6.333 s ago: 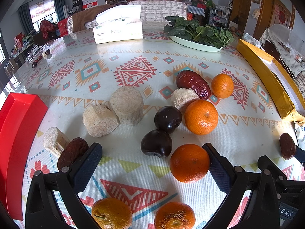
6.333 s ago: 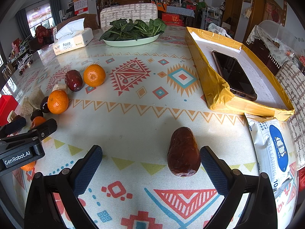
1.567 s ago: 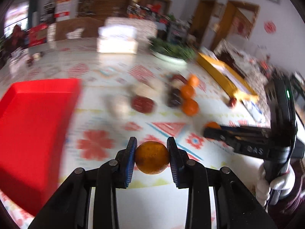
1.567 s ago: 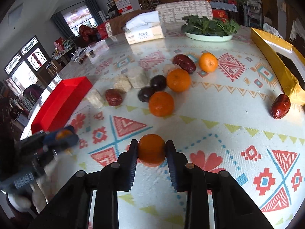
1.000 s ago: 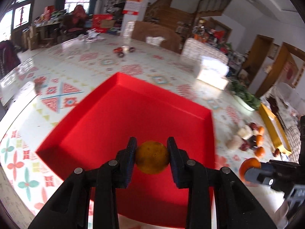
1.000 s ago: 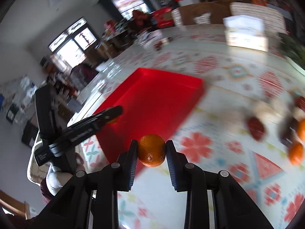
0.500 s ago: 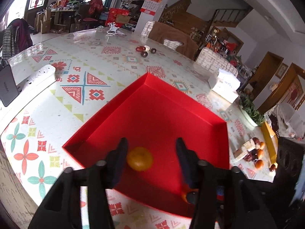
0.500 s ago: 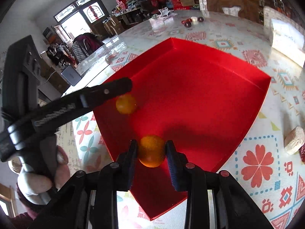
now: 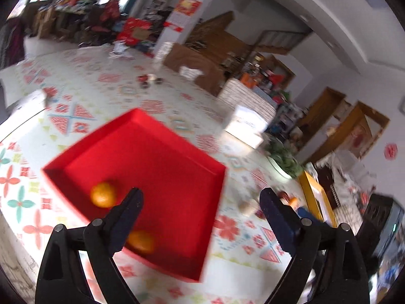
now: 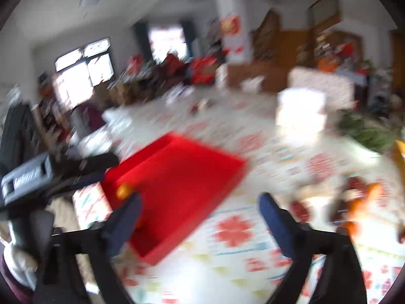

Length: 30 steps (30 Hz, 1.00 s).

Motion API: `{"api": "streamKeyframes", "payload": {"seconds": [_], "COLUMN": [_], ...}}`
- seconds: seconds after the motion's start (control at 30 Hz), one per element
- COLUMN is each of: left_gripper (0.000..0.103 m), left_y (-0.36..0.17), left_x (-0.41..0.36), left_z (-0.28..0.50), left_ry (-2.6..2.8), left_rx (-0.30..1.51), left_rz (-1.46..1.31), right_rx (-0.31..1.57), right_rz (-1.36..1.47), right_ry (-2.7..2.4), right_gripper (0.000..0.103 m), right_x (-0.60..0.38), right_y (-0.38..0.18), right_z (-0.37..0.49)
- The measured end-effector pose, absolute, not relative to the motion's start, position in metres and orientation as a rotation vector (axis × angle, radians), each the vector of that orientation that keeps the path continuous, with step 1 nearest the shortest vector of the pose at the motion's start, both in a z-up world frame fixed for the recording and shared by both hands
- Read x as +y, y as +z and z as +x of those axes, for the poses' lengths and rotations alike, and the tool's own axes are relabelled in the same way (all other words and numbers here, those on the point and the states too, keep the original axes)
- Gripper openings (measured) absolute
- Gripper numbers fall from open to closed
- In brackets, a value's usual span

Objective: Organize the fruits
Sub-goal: 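Move both tools back toward the fruit pile, then grasp a round white rice cake with left tool while right tool grasps an orange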

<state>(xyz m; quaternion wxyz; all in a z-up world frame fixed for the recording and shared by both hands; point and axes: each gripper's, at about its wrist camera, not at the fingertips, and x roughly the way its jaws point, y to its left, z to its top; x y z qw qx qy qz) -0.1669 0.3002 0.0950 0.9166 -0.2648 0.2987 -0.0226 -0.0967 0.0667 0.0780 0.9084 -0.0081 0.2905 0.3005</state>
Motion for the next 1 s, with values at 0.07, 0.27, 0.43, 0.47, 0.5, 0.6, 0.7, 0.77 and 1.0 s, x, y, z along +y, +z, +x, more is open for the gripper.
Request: {"api": "streamKeyframes", "payload": {"seconds": [0.07,0.27,0.43,0.47,0.5,0.6,0.7,0.77,1.0], "left_gripper": [0.093,0.093,0.093,0.093,0.093,0.092,0.085,0.075,0.049], "left_y": [0.099,0.089,0.070,0.067,0.065,0.058,0.051,0.047,0.025], "left_x": [0.275,0.226,0.203,0.198,0.194,0.179,0.168,0.161,0.138], "left_z": [-0.163,-0.150,-0.133,-0.129,-0.127,-0.114,-0.097,-0.083,-0.044], "left_ry": [-0.082,-0.149,-0.169,-0.178,-0.186,-0.207,-0.220,-0.227,-0.184], "left_rx": [0.630,0.690,0.757,0.765,0.768,0.794,0.814,0.832,0.878], "left_rz": [-0.510,-0.459,-0.428,-0.415,-0.403,-0.364,-0.337,-0.319,-0.198], "right_rx": [0.590,0.874,0.955,0.965,0.969,0.976,0.979,0.978,0.944], "right_rz": [0.043,0.317,0.300,0.290,0.275,0.246,0.210,0.187,0.132], "right_ry": [0.566,0.480,0.387,0.381,0.377,0.384,0.388,0.387,0.375], "right_gripper": [0.103,0.103,0.072,0.069,0.068,0.068,0.068,0.067,0.049], "right_x": [0.031,-0.084,-0.127,-0.128,-0.127,-0.118,-0.112,-0.107,-0.102], "right_y": [0.084,0.049,0.016,0.011,0.008,0.004,-0.001,-0.006,-0.009], "right_z": [-0.088,-0.035,-0.023,-0.020,-0.016,-0.003,0.008,0.009,0.009]}}
